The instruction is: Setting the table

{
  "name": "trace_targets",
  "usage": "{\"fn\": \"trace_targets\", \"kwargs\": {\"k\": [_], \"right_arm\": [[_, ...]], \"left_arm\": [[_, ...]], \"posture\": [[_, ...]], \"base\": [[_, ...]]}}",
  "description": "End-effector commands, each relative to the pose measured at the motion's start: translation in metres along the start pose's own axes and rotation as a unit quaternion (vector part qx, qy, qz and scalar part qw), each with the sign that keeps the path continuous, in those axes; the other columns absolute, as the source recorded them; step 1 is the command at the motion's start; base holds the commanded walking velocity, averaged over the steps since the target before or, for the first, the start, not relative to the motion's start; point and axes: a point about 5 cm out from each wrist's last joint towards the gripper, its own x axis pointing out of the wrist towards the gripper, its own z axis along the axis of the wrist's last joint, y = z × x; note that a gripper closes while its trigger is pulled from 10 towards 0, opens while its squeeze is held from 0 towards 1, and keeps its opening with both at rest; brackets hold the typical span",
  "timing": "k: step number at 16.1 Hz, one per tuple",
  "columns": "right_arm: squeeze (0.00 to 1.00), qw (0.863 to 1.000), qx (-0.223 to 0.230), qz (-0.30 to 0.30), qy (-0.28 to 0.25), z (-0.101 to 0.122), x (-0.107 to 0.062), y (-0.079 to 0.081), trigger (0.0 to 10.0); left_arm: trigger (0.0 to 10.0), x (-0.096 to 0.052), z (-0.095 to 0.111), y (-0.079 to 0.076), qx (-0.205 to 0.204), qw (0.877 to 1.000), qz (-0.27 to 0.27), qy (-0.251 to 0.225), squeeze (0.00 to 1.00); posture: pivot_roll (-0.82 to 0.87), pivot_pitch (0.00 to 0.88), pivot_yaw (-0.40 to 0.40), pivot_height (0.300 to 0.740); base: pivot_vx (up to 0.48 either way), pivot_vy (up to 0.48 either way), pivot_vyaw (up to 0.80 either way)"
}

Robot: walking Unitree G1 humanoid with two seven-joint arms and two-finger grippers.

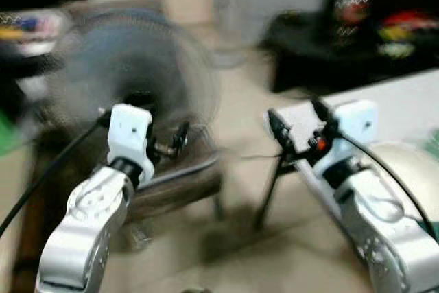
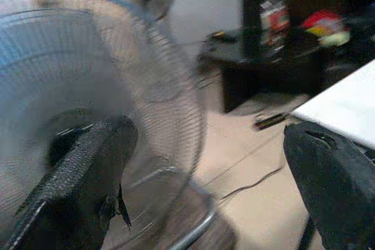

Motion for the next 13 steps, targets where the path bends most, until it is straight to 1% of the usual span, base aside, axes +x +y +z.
{"fn": "trace_targets", "kwargs": {"k": [1, 3, 5, 6, 7, 9, 11, 12, 13], "right_arm": [[1.00, 1.000, 0.005, 0.006, 0.000, 0.000, 0.001, 0.002, 10.0], [1.00, 1.000, 0.022, -0.007, 0.014, -0.004, 0.000, -0.001, 10.0], [1.00, 0.999, 0.010, -0.012, 0.041, -0.015, -0.004, -0.005, 10.0], [1.00, 0.999, 0.011, -0.016, 0.046, -0.016, -0.005, -0.006, 10.0], [1.00, 0.999, 0.015, -0.013, 0.045, -0.016, -0.005, -0.005, 10.0], [1.00, 0.999, 0.015, -0.001, 0.051, -0.020, -0.006, -0.003, 10.0], [1.00, 0.999, 0.018, 0.000, 0.049, -0.017, -0.004, -0.002, 10.0], [1.00, 0.999, 0.022, 0.012, 0.047, -0.016, -0.004, 0.000, 10.0], [1.00, 0.998, 0.013, 0.021, 0.057, -0.020, -0.006, -0.001, 10.0]], "left_arm": [[10.0, -0.001, -0.001, 0.002, 0.007, 1.000, 0.008, 0.005, 0.00], [10.0, 0.000, 0.000, 0.004, 0.000, 1.000, 0.015, 0.004, 0.00], [10.0, 0.001, -0.002, 0.001, 0.000, 1.000, 0.007, 0.008, 0.00], [10.0, 0.001, -0.002, 0.001, 0.001, 1.000, 0.007, 0.008, 0.00], [10.0, 0.002, -0.001, 0.002, -0.001, 1.000, 0.010, 0.007, 0.00], [10.0, 0.004, -0.003, 0.000, 0.003, 1.000, 0.000, 0.009, 0.00], [10.0, 0.006, 0.001, 0.003, 0.001, 1.000, 0.002, 0.005, 0.00], [10.0, 0.006, 0.001, 0.004, -0.002, 1.000, 0.007, 0.004, 0.00], [10.0, 0.005, -0.003, 0.001, 0.003, 1.000, 0.003, 0.010, 0.00]], "posture": [[0.11, 0.000, 0.047, 0.740], [0.10, 0.000, 0.051, 0.740], [0.09, 0.000, 0.051, 0.740], [0.09, 0.000, 0.051, 0.740], [0.09, 0.000, 0.055, 0.740], [0.09, 0.000, 0.064, 0.740], [0.08, 0.000, 0.066, 0.740], [0.09, 0.000, 0.069, 0.740], [0.09, 0.000, 0.069, 0.740]], "base": [[0.000, 0.000, 0.80], [0.000, 0.000, 0.80], [0.000, 0.000, 0.80], [0.000, 0.000, 0.80], [0.000, 0.000, 0.80], [0.000, 0.000, 0.80], [0.000, 0.000, 0.80], [0.000, 0.000, 0.80], [0.000, 0.000, 0.80]]}}
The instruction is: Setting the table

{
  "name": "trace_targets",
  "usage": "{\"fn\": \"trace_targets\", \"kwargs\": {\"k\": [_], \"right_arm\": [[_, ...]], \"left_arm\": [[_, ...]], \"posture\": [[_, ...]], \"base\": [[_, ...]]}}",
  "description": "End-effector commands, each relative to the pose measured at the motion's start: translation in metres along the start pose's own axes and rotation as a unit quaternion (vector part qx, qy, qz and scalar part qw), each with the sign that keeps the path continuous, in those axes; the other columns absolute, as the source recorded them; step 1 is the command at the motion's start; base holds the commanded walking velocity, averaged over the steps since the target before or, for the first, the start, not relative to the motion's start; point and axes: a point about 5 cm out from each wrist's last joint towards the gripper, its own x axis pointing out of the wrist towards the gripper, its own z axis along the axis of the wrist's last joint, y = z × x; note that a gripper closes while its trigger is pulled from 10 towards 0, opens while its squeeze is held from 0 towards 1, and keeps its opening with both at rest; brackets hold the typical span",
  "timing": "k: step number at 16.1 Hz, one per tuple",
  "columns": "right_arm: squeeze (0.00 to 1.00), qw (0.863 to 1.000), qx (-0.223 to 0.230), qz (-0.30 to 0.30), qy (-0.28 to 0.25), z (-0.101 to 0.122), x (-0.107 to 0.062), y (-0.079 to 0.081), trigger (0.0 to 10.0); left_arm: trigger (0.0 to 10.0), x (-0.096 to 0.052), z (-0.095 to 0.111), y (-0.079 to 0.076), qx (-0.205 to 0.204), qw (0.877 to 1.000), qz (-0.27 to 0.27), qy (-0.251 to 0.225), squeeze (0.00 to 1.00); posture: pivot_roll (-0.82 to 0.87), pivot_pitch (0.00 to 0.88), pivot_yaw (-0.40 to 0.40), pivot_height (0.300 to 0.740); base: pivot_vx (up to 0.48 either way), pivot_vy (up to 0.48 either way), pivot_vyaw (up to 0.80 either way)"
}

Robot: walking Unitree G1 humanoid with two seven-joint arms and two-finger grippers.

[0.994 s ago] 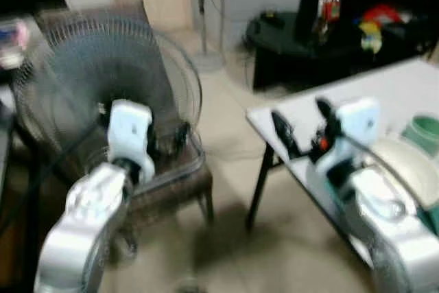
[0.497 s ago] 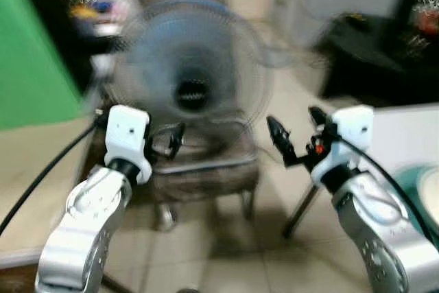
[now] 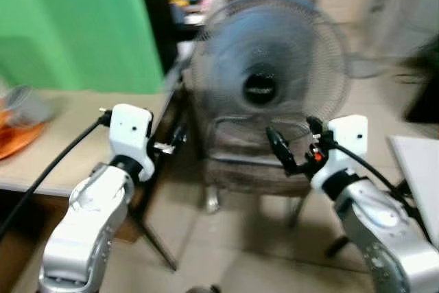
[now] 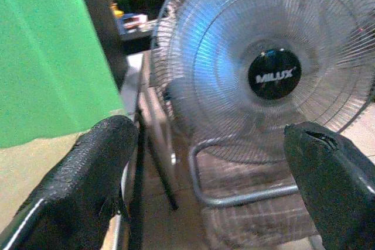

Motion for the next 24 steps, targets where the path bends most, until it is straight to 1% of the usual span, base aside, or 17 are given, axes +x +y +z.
{"fn": "trace_targets", "kwargs": {"k": [1, 4, 6, 7, 8, 9, 11, 12, 14, 15, 17, 18, 20, 21, 22, 23, 24], "right_arm": [[1.00, 1.000, 0.006, 0.009, 0.002, -0.002, 0.000, 0.001, 10.0], [1.00, 1.000, 0.013, 0.024, 0.002, 0.001, 0.001, 0.002, 10.0], [1.00, 0.999, 0.008, 0.036, 0.009, -0.003, 0.001, 0.001, 10.0], [1.00, 0.999, 0.011, 0.041, 0.010, -0.003, 0.001, 0.002, 10.0], [1.00, 0.998, 0.023, 0.062, 0.003, 0.000, 0.004, 0.006, 10.0], [1.00, 0.997, 0.011, 0.070, 0.006, -0.002, 0.004, 0.006, 10.0], [1.00, 0.998, 0.014, 0.056, 0.007, -0.005, 0.005, 0.003, 10.0], [1.00, 0.998, 0.024, 0.065, -0.002, -0.001, 0.006, 0.006, 10.0], [1.00, 0.996, 0.007, 0.084, 0.004, -0.005, 0.005, 0.008, 10.0], [1.00, 0.996, 0.008, 0.083, 0.006, -0.007, 0.005, 0.007, 10.0], [1.00, 0.996, 0.019, 0.084, 0.001, -0.003, 0.006, 0.009, 10.0], [1.00, 0.996, 0.008, 0.089, 0.004, -0.007, 0.005, 0.010, 10.0], [1.00, 0.997, 0.022, 0.068, 0.014, -0.012, 0.004, 0.006, 10.0], [0.97, 0.997, 0.024, 0.067, 0.012, -0.010, 0.004, 0.006, 10.0], [0.89, 0.997, 0.024, 0.073, 0.009, -0.010, 0.004, 0.006, 10.0], [0.88, 0.997, 0.022, 0.074, 0.011, -0.012, 0.003, 0.006, 10.0], [0.91, 0.997, 0.015, 0.076, 0.011, -0.012, 0.003, 0.005, 10.0]], "left_arm": [[10.0, -0.001, 0.000, 0.001, 0.008, 1.000, 0.001, 0.001, 0.00], [10.0, -0.002, -0.002, 0.007, 0.002, 1.000, 0.022, 0.002, 0.00], [10.0, -0.002, -0.003, 0.005, 0.001, 1.000, 0.016, 0.000, 0.00], [10.0, -0.002, 0.000, 0.007, 0.003, 1.000, 0.018, -0.006, 0.00], [10.0, -0.001, 0.002, 0.010, 0.002, 1.000, 0.026, -0.011, 0.00], [10.0, -0.001, 0.002, 0.010, 0.001, 1.000, 0.026, -0.011, 0.00], [10.0, -0.004, 0.001, 0.010, 0.006, 1.000, 0.020, -0.012, 0.00], [10.0, -0.006, 0.003, 0.012, -0.002, 1.000, 0.023, -0.017, 0.00], [10.0, -0.007, 0.001, 0.009, 0.000, 1.000, 0.015, -0.015, 0.00], [10.0, -0.005, 0.001, 0.008, 0.002, 1.000, 0.007, -0.015, 0.00], [10.0, -0.005, 0.006, 0.012, -0.003, 1.000, 0.015, -0.022, 0.00], [10.0, -0.006, 0.002, 0.012, 0.000, 1.000, 0.016, -0.015, 0.00], [10.0, -0.007, 0.001, 0.010, 0.001, 1.000, 0.011, -0.014, 0.00], [10.0, -0.007, 0.002, 0.011, -0.004, 1.000, 0.014, -0.017, 0.00], [10.0, -0.008, 0.000, 0.011, -0.003, 1.000, 0.019, -0.014, 0.00], [10.0, -0.008, -0.002, 0.010, -0.003, 1.000, 0.017, -0.011, 0.00], [10.0, -0.009, -0.001, 0.010, -0.004, 1.000, 0.013, -0.012, 0.00]], "posture": [[0.09, 0.000, 0.067, 0.740], [0.10, 0.000, 0.056, 0.740], [0.10, 0.000, 0.054, 0.740], [0.10, 0.000, 0.047, 0.740], [0.11, 0.000, 0.048, 0.740], [0.12, 0.000, 0.047, 0.740], [0.12, 0.000, 0.040, 0.740], [0.12, 0.000, 0.044, 0.740], [0.13, 0.000, 0.051, 0.740], [0.13, 0.000, 0.050, 0.740], [0.12, 0.000, 0.048, 0.740], [0.12, 0.000, 0.054, 0.740], [0.12, 0.000, 0.044, 0.740], [0.12, 0.000, 0.044, 0.740], [0.13, 0.000, 0.044, 0.740], [0.12, 0.000, 0.041, 0.740], [0.12, 0.000, 0.034, 0.740]], "base": [[0.000, 0.000, 0.80], [0.000, 0.000, 0.80], [0.000, 0.000, 0.80], [0.000, 0.000, 0.80], [0.000, 0.000, 0.80], [0.000, 0.000, 0.80], [0.000, 0.000, 0.80], [0.000, 0.000, 0.80], [0.264, 0.000, 0.80], [0.277, 0.000, 0.80], [0.279, 0.000, 0.80], [0.300, 0.000, 0.00], [0.298, 0.000, 0.00], [0.300, 0.000, 0.00], [0.296, 0.000, 0.00], [0.304, 0.000, 0.00], [0.300, 0.000, 0.00]]}}
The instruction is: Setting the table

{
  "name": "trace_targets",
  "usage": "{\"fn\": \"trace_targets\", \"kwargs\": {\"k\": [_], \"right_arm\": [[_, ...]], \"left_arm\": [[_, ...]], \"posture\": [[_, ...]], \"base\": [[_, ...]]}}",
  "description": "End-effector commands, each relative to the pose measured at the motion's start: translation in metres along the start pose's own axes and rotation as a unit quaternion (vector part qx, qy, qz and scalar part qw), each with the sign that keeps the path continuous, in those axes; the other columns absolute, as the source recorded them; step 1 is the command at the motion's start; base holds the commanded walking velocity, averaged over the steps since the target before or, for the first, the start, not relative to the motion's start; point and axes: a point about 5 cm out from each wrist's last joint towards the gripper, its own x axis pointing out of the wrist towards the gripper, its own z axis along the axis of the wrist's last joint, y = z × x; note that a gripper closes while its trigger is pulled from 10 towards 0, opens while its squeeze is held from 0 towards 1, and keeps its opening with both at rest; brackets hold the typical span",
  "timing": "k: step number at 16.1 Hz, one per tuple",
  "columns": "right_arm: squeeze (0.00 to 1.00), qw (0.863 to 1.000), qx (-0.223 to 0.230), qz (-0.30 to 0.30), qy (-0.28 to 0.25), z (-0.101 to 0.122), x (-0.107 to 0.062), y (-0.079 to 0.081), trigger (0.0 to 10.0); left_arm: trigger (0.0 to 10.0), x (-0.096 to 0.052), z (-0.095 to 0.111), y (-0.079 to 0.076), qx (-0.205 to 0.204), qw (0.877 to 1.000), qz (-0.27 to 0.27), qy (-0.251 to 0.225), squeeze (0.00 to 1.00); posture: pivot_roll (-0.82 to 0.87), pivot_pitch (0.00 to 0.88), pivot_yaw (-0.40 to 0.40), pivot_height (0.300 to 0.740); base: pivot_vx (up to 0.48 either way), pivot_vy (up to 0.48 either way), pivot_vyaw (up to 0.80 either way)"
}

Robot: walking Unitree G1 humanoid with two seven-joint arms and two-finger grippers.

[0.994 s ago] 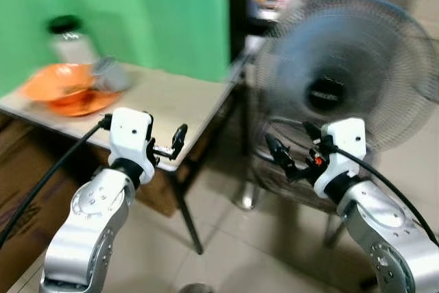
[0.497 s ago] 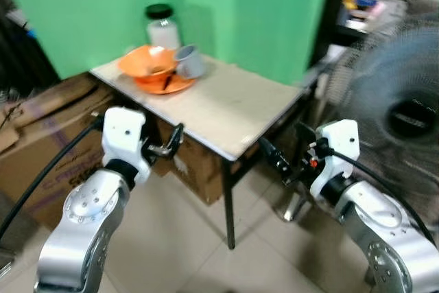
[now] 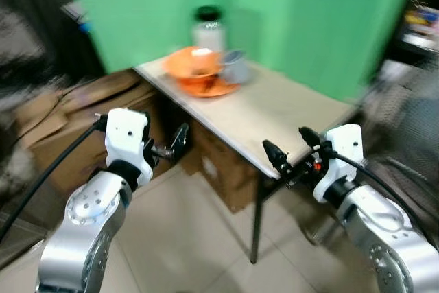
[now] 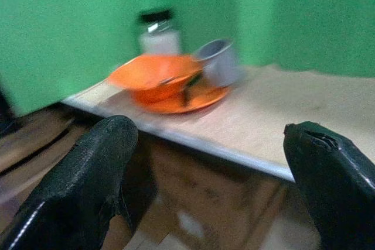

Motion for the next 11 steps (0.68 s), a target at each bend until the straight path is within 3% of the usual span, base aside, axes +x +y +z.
{"fn": "trace_targets", "kwargs": {"k": [1, 3, 6, 11], "right_arm": [[0.91, 1.000, -0.011, 0.009, -0.009, 0.005, 0.001, 0.001, 10.0], [1.00, 0.999, -0.024, 0.031, -0.016, 0.008, 0.001, 0.004, 10.0], [1.00, 0.998, -0.021, 0.044, -0.033, 0.015, 0.002, 0.007, 10.0], [1.00, 0.997, -0.014, 0.061, -0.041, 0.017, 0.002, 0.009, 10.0]], "left_arm": [[10.0, 0.000, 0.005, 0.004, 0.003, 1.000, 0.007, -0.006, 0.00], [10.0, -0.001, 0.003, 0.004, 0.005, 1.000, 0.010, -0.003, 0.00], [10.0, -0.002, 0.003, 0.006, 0.007, 1.000, 0.017, -0.004, 0.00], [10.0, -0.002, 0.004, 0.006, 0.009, 1.000, 0.016, -0.005, 0.00]], "posture": [[0.12, 0.000, 0.034, 0.740], [0.13, 0.000, 0.030, 0.740], [0.14, 0.000, 0.027, 0.740], [0.14, 0.000, 0.031, 0.740]], "base": [[0.300, 0.000, 0.00], [0.300, 0.000, 0.40], [0.300, 0.000, 0.80], [0.288, 0.000, 0.00]]}}
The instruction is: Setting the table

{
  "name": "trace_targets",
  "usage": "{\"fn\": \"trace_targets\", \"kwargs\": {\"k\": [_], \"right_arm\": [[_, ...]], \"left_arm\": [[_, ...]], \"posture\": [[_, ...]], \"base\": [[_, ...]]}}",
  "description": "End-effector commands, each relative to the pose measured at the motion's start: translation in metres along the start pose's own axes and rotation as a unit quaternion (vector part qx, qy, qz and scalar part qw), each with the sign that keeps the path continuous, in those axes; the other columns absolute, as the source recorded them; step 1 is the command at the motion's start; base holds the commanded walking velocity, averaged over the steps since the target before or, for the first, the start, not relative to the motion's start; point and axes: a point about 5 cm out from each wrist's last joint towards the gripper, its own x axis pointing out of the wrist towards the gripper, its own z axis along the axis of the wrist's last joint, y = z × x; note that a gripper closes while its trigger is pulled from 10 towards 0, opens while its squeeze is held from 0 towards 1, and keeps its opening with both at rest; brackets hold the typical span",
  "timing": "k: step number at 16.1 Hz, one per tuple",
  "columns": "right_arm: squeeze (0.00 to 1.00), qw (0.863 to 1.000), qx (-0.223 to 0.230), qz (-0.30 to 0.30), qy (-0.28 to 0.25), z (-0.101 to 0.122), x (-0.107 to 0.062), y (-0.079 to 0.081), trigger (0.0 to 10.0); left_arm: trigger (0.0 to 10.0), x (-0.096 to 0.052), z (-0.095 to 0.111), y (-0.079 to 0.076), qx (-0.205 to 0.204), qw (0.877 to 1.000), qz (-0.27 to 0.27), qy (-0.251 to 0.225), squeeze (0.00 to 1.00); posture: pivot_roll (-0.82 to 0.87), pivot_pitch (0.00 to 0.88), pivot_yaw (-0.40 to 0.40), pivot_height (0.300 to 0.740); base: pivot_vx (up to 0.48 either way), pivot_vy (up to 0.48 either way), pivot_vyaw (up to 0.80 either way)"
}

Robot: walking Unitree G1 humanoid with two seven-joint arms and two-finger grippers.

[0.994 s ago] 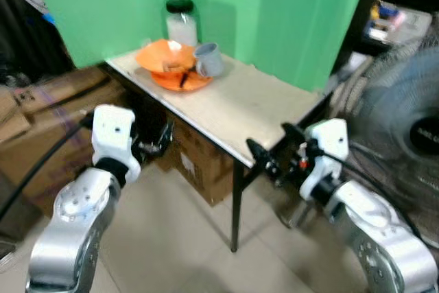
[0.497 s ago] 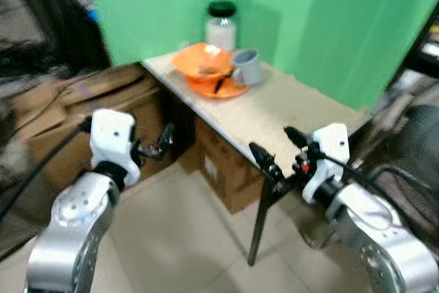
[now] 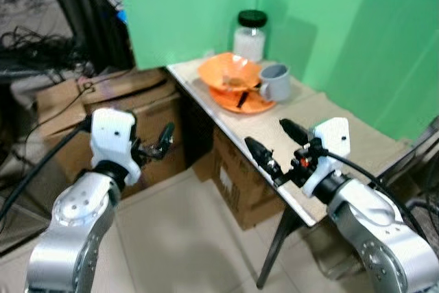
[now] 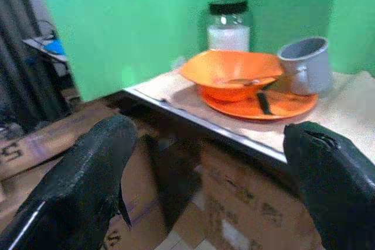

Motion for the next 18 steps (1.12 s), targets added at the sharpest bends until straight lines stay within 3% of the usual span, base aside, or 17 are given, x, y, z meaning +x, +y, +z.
{"fn": "trace_targets", "kwargs": {"k": [1, 8, 9, 10, 14, 16, 18], "right_arm": [[1.00, 1.000, -0.004, 0.005, -0.010, 0.004, -0.001, 0.000, 10.0], [1.00, 1.000, -0.001, 0.017, -0.011, 0.003, -0.002, 0.002, 10.0], [0.38, 0.999, 0.016, 0.002, -0.028, 0.008, -0.001, 0.000, 10.0], [0.00, 0.999, 0.022, -0.004, -0.035, 0.011, -0.001, -0.001, 10.0], [0.00, 0.999, 0.026, -0.008, -0.039, 0.013, -0.001, -0.001, 10.0], [0.00, 0.996, 0.067, -0.041, -0.052, 0.019, 0.002, -0.006, 10.0], [0.00, 0.993, 0.067, -0.077, -0.061, 0.023, 0.006, -0.012, 10.0]], "left_arm": [[10.0, -0.001, 0.001, -0.001, 0.007, 1.000, -0.004, 0.000, 0.00], [10.0, -0.001, 0.002, 0.000, 0.008, 1.000, -0.008, 0.001, 0.00], [10.0, 0.000, 0.004, 0.000, 0.007, 1.000, -0.010, -0.002, 0.00], [10.0, 0.000, 0.005, 0.000, 0.008, 1.000, -0.010, -0.003, 0.00], [10.0, 0.000, 0.005, 0.001, 0.009, 1.000, -0.009, -0.003, 0.00], [10.0, 0.003, 0.007, 0.002, 0.023, 0.999, -0.032, -0.004, 0.00], [10.0, 0.003, 0.011, 0.002, 0.024, 0.999, -0.034, -0.008, 0.00]], "posture": [[0.14, 0.000, 0.029, 0.740], [0.14, 0.000, 0.033, 0.740], [0.14, 0.000, 0.034, 0.740], [0.14, 0.000, 0.038, 0.740], [0.14, 0.000, 0.039, 0.740], [0.13, 0.000, 0.044, 0.740], [0.14, 0.000, 0.043, 0.740]], "base": [[0.289, 0.000, 0.00], [0.284, 0.000, 0.57], [0.281, 0.000, 0.00], [0.285, 0.000, 0.00], [0.285, 0.000, 0.00], [0.283, 0.000, 0.00], [0.283, 0.000, 0.00]]}}
